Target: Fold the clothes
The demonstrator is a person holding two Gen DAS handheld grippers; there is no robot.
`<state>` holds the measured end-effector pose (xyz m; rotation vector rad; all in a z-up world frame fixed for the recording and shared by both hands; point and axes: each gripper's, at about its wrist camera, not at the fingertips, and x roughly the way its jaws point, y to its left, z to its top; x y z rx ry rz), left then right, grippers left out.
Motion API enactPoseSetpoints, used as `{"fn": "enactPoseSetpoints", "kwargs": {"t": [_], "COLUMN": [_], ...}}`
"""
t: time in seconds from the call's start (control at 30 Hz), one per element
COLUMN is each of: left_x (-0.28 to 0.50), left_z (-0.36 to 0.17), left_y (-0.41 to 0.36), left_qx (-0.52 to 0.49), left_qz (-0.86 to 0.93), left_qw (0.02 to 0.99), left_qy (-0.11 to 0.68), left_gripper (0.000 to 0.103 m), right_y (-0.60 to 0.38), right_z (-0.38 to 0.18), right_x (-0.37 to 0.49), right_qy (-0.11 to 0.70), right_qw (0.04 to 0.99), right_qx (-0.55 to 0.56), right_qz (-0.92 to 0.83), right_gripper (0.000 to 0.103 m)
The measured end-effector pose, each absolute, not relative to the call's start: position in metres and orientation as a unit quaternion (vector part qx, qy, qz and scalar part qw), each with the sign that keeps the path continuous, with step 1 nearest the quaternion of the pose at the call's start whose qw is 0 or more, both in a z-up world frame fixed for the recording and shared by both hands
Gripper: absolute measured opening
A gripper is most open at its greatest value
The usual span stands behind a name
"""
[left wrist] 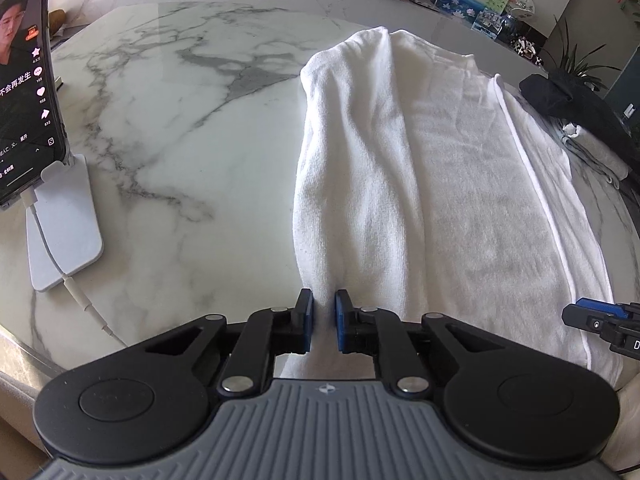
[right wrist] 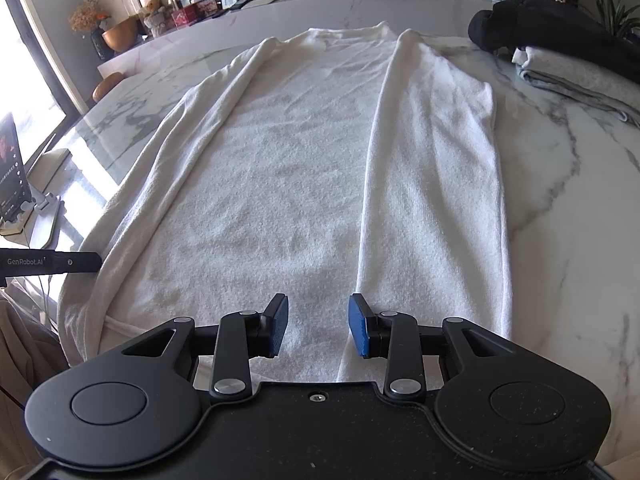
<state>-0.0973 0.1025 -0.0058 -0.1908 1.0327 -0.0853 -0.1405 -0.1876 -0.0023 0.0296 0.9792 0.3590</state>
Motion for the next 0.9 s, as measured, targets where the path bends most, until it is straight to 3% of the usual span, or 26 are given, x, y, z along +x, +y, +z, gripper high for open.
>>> {"fn": "enactPoseSetpoints", "kwargs": {"t": [0.6, 0.9], "left_x": [-0.102, -0.093], "left_z": [0.047, 0.026], "left_y": [0.049, -0.003], "left_qx": [-0.025, 0.026], "left_qz": [-0.133, -0.197], "left_qw": [0.890, 0.871], "left_qy": [0.436, 0.449], "left_gripper": [0.006, 0.006], "right_y": [-0.189, -0.190], "right_z": [-0.004, -0.004], "right_x": [-0.140, -0.141], "right_qy": [0.469, 0.468], "right_qw": [0.866, 0.866], "right_qx": [0.018, 0.024], "right_qz": [0.172, 0.175], "right_gripper": [0.032, 0.033]}}
